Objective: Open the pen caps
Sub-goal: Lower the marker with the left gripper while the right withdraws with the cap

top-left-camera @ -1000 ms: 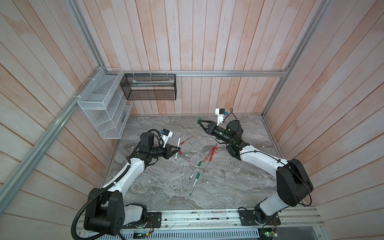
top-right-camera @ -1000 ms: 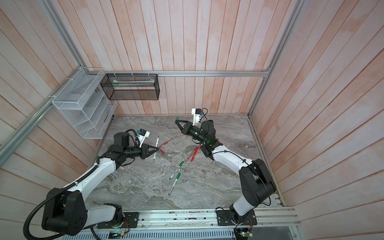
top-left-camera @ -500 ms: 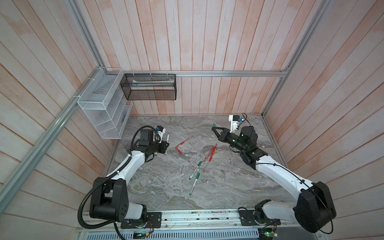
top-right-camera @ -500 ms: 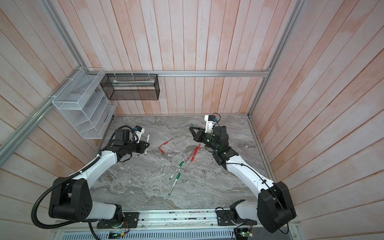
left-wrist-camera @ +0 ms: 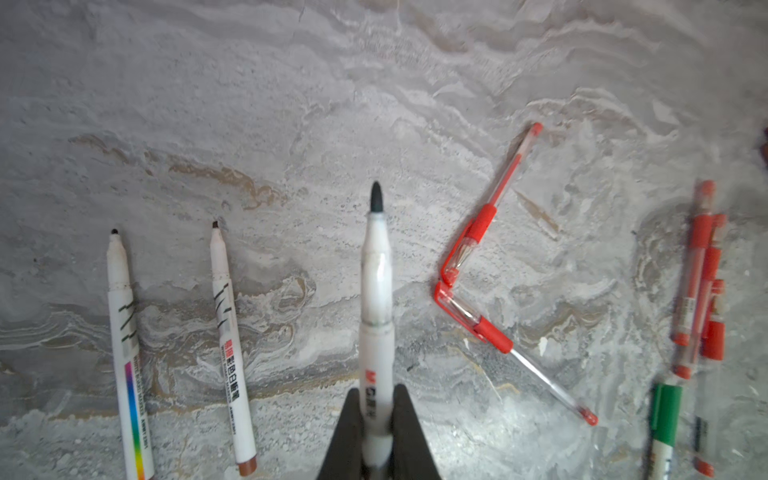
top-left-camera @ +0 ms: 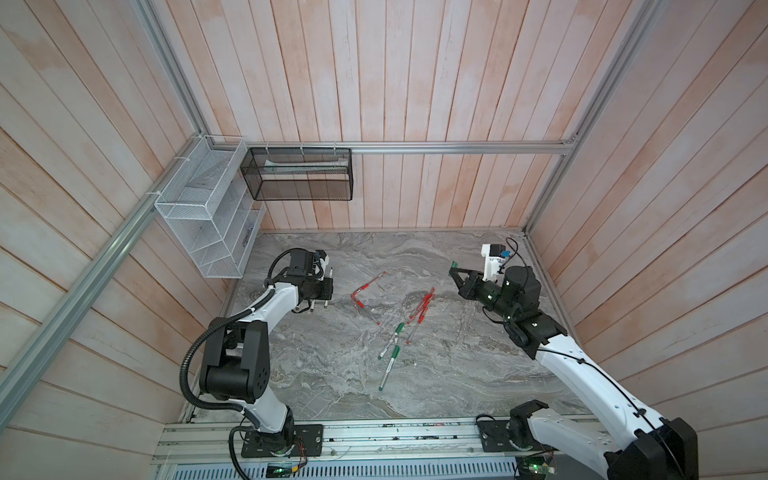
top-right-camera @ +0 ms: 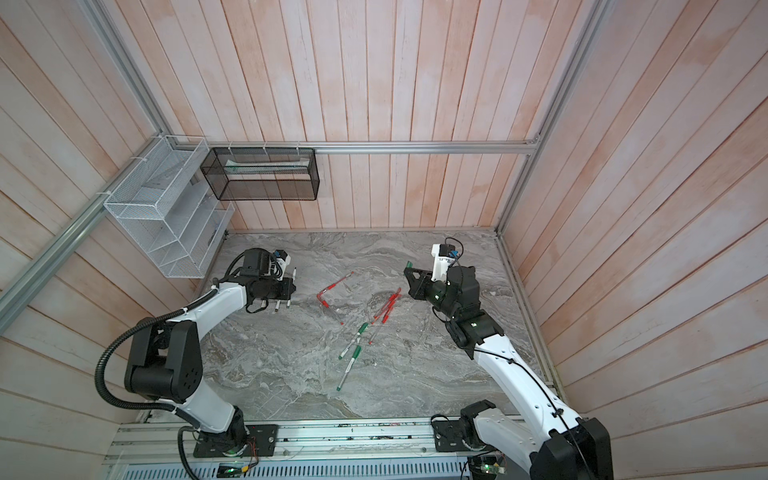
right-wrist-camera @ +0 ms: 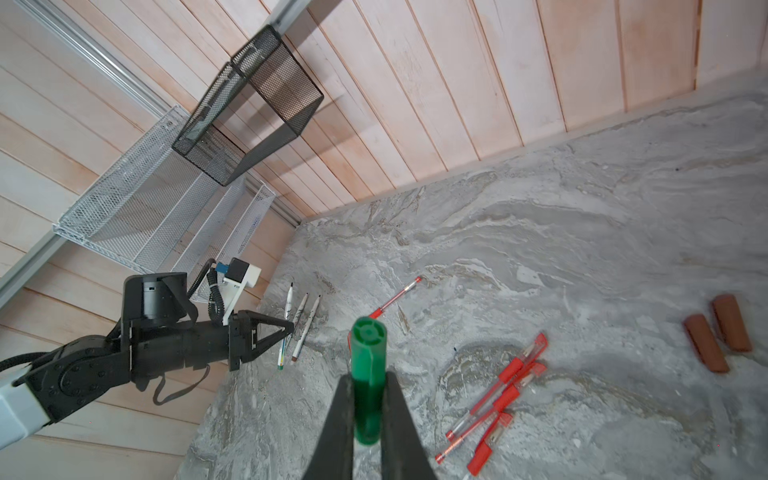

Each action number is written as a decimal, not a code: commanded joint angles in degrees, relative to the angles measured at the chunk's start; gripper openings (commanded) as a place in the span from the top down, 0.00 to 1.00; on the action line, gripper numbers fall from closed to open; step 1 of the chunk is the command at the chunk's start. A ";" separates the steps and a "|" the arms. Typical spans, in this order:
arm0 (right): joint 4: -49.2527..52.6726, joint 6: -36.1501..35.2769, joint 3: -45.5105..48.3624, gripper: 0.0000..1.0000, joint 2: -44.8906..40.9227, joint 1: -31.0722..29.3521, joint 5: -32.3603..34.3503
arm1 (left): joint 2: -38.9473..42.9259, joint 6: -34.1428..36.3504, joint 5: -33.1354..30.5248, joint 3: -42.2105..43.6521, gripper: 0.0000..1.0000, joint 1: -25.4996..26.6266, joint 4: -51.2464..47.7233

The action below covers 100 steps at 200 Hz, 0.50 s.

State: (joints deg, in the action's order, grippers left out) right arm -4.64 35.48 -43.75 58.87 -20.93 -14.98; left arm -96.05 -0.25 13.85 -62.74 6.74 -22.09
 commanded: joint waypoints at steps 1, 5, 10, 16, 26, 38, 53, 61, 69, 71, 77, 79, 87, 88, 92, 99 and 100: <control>5.15 -2.66 0.72 1.00 -1.78 1.17 0.82 | -3.07 -0.93 -2.86 -2.81 1.00 -0.33 -2.82; 5.53 -2.90 0.89 1.00 -2.12 1.15 1.18 | -3.49 -0.85 -3.15 -3.10 1.00 -0.32 -2.87; 5.81 -3.13 1.29 1.00 -2.89 1.24 1.55 | -4.03 -0.88 -3.36 -3.26 1.00 -0.30 -2.66; 5.96 -3.31 1.82 1.00 -3.66 1.28 2.01 | -4.72 -0.93 -3.55 -3.21 1.00 -0.33 -2.33; 6.07 -3.64 2.72 1.00 -4.64 1.70 2.24 | -6.13 -1.56 -3.36 -3.64 1.00 -0.33 -2.24; 7.16 -3.89 2.82 1.00 -5.13 2.47 1.63 | -7.84 -1.67 -3.24 -4.56 1.00 -0.31 -2.92; 8.53 -4.28 2.82 1.00 -6.01 2.76 1.40 | -9.65 -1.58 -4.70 -5.72 1.00 -0.39 -3.61; 8.53 -4.22 3.47 1.00 -6.90 2.83 1.68 | -10.84 -1.64 -5.12 -6.49 1.00 -0.56 -4.11; 8.35 -4.15 4.34 1.00 -7.53 2.92 1.88 | -12.48 -2.12 -5.31 -7.54 1.00 -0.82 -4.77; 8.27 -4.07 4.54 1.00 -7.69 2.91 1.84 | -12.89 -2.23 -5.31 -7.74 1.00 -0.78 -4.89; 8.24 -4.11 4.89 1.00 -7.89 3.08 1.81 | -13.81 -2.33 -5.39 -8.32 1.00 -0.94 -4.98; 8.29 -4.04 4.99 1.00 -7.94 3.22 1.78 | -14.16 -2.37 -5.40 -8.53 1.00 -1.01 -5.03; 8.70 -3.94 5.07 1.00 -8.02 3.50 1.34 | -15.25 -2.29 -6.13 -9.23 1.00 -0.99 -5.37; 8.74 -3.93 5.07 1.00 -8.05 3.51 1.26 | -15.36 -2.29 -6.30 -9.28 1.00 -1.01 -5.40; 9.00 -3.93 5.07 1.00 -8.15 3.54 1.07 | -15.75 -2.21 -6.90 -9.65 1.00 -1.01 -5.52; 9.11 -3.78 5.30 1.00 -8.51 3.53 0.99 | -16.12 -2.06 -8.01 -9.91 1.00 -1.03 -5.75; 9.07 -3.77 5.36 1.00 -8.55 3.57 0.95 | -16.15 -2.05 -8.11 -9.93 1.00 -1.03 -5.72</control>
State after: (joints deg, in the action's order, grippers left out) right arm 2.35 32.53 -39.40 51.35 -17.87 -13.91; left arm -110.24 -1.96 9.23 -70.65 6.17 -25.96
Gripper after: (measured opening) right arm 0.110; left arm 0.116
